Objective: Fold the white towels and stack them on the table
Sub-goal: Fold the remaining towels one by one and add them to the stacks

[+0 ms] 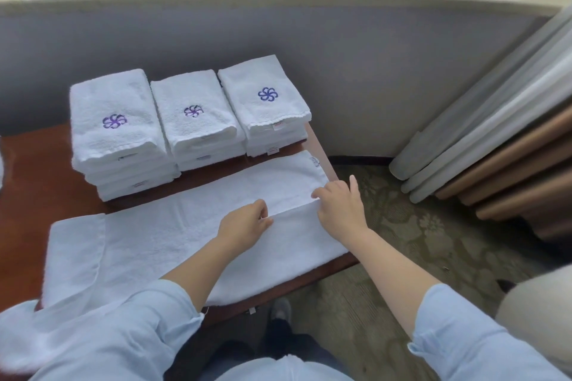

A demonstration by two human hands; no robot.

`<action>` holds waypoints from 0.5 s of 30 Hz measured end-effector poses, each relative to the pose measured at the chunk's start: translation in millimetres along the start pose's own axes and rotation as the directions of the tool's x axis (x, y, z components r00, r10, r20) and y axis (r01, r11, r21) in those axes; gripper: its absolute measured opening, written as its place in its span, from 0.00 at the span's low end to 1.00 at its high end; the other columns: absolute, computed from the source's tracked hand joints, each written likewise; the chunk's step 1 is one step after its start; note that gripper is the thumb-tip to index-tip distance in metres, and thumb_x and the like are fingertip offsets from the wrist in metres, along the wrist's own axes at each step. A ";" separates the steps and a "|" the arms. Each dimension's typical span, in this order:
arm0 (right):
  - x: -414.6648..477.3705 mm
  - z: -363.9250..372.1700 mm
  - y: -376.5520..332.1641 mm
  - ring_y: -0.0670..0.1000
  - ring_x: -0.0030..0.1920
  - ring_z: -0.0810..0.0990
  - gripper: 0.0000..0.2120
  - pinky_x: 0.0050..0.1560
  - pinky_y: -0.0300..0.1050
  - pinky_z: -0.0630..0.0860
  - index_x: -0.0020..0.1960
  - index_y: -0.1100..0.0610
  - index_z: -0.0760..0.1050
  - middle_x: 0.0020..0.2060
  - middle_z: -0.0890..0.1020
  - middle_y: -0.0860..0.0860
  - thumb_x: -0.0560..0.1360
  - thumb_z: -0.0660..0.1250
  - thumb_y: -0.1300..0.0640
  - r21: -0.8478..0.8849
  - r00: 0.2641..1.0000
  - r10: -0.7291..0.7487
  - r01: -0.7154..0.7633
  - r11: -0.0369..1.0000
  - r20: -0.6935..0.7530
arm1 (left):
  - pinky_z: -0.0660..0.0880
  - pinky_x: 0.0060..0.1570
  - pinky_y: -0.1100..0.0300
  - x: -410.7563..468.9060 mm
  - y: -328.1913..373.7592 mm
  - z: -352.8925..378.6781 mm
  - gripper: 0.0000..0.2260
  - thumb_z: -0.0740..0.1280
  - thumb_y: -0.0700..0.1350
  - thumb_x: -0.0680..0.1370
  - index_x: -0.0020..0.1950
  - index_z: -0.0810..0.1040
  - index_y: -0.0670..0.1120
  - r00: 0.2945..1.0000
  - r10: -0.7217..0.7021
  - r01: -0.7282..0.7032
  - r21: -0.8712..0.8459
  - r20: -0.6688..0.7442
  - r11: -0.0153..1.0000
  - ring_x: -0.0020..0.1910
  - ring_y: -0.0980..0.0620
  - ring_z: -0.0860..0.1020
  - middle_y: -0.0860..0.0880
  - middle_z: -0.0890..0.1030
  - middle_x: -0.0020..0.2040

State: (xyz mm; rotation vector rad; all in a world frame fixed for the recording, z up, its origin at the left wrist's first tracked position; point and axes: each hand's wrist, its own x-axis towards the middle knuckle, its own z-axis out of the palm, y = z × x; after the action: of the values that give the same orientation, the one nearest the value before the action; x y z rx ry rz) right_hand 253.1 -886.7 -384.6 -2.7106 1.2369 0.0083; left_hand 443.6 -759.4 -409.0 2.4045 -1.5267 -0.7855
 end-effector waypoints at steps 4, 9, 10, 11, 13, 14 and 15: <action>-1.9 13.7 -4.2 0.51 0.68 0.68 0.17 0.76 0.50 0.57 0.66 0.50 0.75 0.65 0.73 0.49 0.78 0.63 0.61 0.070 1.000 -0.010 0.008 0.997 0.026 | 0.65 0.33 0.57 12.0 -4.4 14.0 0.08 0.62 0.53 0.81 0.47 0.69 0.51 0.998 -0.057 0.057 -0.012 -0.013 0.998 0.39 0.50 0.75 0.53 0.77 0.41; -32.8 36.3 -21.8 0.55 0.71 0.65 0.18 0.70 0.50 0.65 0.70 0.49 0.70 0.71 0.67 0.50 0.80 0.61 0.54 0.157 0.964 -0.015 -0.028 0.987 0.265 | 0.64 0.33 0.57 14.1 -2.1 24.1 0.07 0.63 0.52 0.81 0.45 0.70 0.51 0.994 -0.094 0.093 -0.027 -0.054 0.995 0.39 0.50 0.75 0.53 0.76 0.42; -34.5 38.8 -23.7 0.56 0.75 0.59 0.21 0.74 0.55 0.60 0.73 0.48 0.65 0.74 0.62 0.51 0.80 0.60 0.52 0.123 0.950 -0.012 -0.028 0.992 0.313 | 0.64 0.34 0.57 15.1 -1.1 24.0 0.07 0.63 0.52 0.81 0.45 0.70 0.51 0.994 -0.088 0.086 -0.031 -0.060 0.996 0.40 0.50 0.75 0.53 0.76 0.42; -33.7 39.5 -24.0 0.56 0.77 0.53 0.24 0.76 0.59 0.55 0.74 0.48 0.61 0.76 0.57 0.52 0.80 0.59 0.50 0.095 0.938 -0.005 -0.030 0.995 0.346 | 0.65 0.35 0.57 16.8 0.0 23.5 0.06 0.62 0.51 0.81 0.46 0.71 0.51 0.995 -0.077 0.075 -0.038 -0.059 0.996 0.41 0.50 0.76 0.52 0.77 0.43; -27.9 37.2 -20.6 0.56 0.79 0.45 0.26 0.76 0.65 0.49 0.76 0.47 0.56 0.78 0.51 0.51 0.80 0.58 0.50 0.083 0.920 0.011 -0.047 0.995 0.391 | 0.69 0.38 0.57 20.6 3.1 21.8 0.05 0.62 0.51 0.82 0.51 0.74 0.51 0.998 -0.054 0.052 -0.069 -0.034 0.996 0.45 0.50 0.77 0.52 0.79 0.48; -24.0 34.8 -17.7 0.56 0.79 0.44 0.27 0.75 0.66 0.48 0.77 0.47 0.55 0.78 0.50 0.50 0.80 0.58 0.51 0.081 0.912 0.021 -0.059 0.995 0.411 | 0.70 0.40 0.57 22.1 5.1 20.4 0.06 0.61 0.50 0.82 0.55 0.76 0.52 0.999 -0.040 0.038 -0.092 -0.019 0.995 0.47 0.50 0.77 0.52 0.79 0.51; -20.3 32.0 -14.7 0.56 0.79 0.43 0.28 0.75 0.66 0.48 0.77 0.47 0.55 0.79 0.50 0.50 0.80 0.58 0.52 0.072 0.903 0.032 -0.069 0.995 0.428 | 0.72 0.43 0.57 22.5 6.6 18.8 0.08 0.61 0.50 0.82 0.58 0.77 0.52 1.000 -0.023 0.022 -0.114 -0.008 0.993 0.51 0.51 0.78 0.53 0.80 0.55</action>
State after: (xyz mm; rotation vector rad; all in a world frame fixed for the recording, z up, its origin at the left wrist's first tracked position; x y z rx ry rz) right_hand 252.7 -857.3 -412.6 -2.4188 1.1393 0.5152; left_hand 436.0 -780.0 -429.5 2.3435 -1.4132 -0.8415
